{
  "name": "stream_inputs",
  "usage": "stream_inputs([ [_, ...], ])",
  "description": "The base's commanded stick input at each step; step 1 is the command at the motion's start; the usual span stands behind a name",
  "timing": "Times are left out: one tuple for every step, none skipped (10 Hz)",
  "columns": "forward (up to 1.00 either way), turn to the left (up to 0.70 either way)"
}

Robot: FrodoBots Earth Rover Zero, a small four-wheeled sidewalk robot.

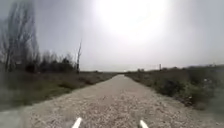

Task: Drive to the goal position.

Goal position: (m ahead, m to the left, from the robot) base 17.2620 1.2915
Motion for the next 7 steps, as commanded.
stream_inputs([
  [0.85, -0.27],
  [0.85, -0.14],
  [0.85, -0.03],
  [0.85, 0.00],
  [0.85, 0.00],
  [0.85, 0.00],
  [0.85, 0.00],
])
